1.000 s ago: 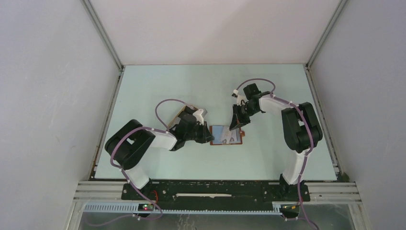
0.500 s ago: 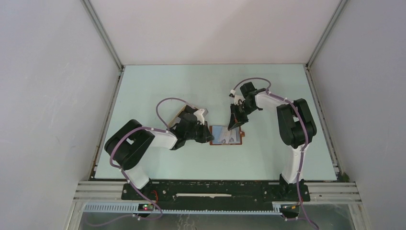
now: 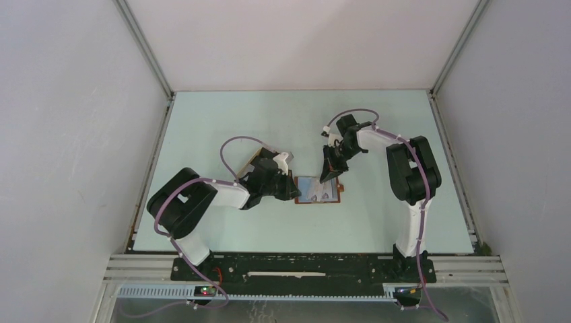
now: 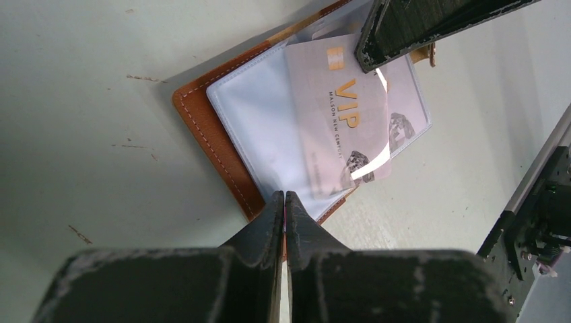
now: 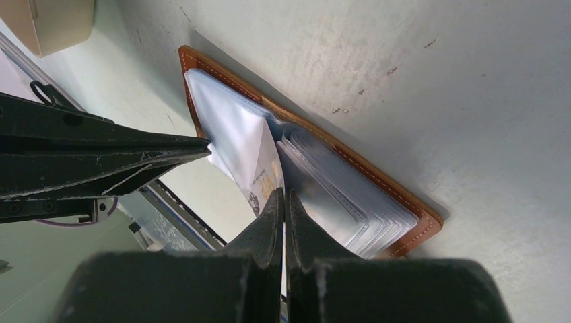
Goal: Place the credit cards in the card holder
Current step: Insert the credit card into the card holder.
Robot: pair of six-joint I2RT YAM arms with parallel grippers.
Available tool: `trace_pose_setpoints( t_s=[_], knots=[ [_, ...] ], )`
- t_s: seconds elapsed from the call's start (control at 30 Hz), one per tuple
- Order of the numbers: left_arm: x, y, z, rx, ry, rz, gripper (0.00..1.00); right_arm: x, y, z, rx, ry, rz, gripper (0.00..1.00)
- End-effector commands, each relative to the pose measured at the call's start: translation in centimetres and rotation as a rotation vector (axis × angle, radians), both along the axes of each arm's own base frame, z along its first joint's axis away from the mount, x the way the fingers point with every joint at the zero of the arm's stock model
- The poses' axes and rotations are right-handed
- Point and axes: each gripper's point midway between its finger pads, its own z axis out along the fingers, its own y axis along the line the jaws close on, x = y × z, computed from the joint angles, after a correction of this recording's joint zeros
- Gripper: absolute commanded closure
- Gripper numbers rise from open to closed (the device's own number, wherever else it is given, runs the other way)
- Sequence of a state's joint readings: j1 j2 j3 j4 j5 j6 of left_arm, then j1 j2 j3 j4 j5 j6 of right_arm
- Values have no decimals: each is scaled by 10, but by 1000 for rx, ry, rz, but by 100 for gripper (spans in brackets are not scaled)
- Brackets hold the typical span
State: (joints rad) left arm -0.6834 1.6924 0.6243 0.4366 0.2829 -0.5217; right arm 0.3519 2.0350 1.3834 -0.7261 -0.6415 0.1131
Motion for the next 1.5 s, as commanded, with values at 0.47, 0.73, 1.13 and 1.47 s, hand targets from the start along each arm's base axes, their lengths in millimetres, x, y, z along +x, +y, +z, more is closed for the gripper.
trace_pose_setpoints(
  t_s=[0.47, 0.73, 1.13, 1.47],
  knots=[
    [12, 11, -4, 78, -21, 35, 93, -11, -10, 5, 11, 30, 18, 100],
    [12, 11, -5, 77, -20, 29, 93, -11, -13, 9, 19, 40, 19, 100],
    [12, 7, -4, 72, -18, 15, 93, -15, -2, -1, 14, 71, 54, 100],
    [11, 6, -6, 73, -10, 8, 92, -12, 8, -4, 34, 68, 72, 100]
  ],
)
